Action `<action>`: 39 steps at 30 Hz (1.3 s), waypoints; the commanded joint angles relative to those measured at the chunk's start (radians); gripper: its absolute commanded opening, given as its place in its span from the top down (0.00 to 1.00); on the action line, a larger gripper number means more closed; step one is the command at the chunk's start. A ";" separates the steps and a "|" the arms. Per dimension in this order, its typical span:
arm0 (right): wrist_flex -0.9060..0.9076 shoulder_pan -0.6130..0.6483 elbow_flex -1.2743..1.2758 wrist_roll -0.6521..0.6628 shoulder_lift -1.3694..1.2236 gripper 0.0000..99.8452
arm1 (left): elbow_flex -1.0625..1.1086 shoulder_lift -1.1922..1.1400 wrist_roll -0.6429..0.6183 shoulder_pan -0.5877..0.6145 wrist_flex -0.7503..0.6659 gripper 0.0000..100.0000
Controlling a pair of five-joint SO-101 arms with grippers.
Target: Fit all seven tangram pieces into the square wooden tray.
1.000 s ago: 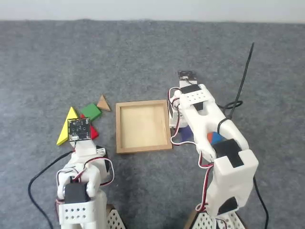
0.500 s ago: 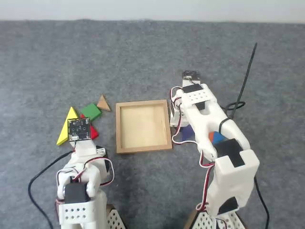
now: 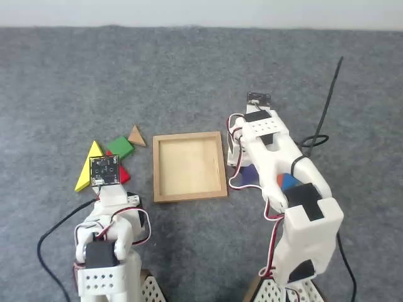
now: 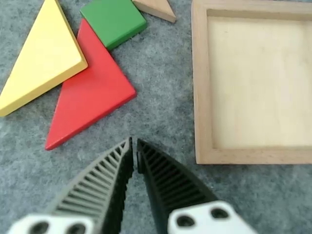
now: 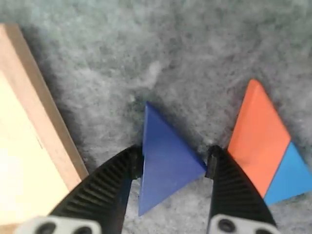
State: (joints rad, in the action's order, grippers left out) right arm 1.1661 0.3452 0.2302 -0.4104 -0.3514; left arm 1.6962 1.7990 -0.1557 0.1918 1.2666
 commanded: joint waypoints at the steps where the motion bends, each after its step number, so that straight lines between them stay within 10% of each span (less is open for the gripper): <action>1: 0.015 -0.015 0.000 -0.012 -0.005 0.79 | -0.015 0.021 -0.005 0.003 -0.002 0.98; 39: 0.631 0.033 -0.717 -0.011 0.050 0.79 | -0.015 0.021 -0.005 0.002 -0.002 0.98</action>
State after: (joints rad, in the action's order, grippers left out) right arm 1.7430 0.3406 -0.3360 -0.4104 -0.3575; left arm 1.6962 1.7990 -0.1557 0.1918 1.2666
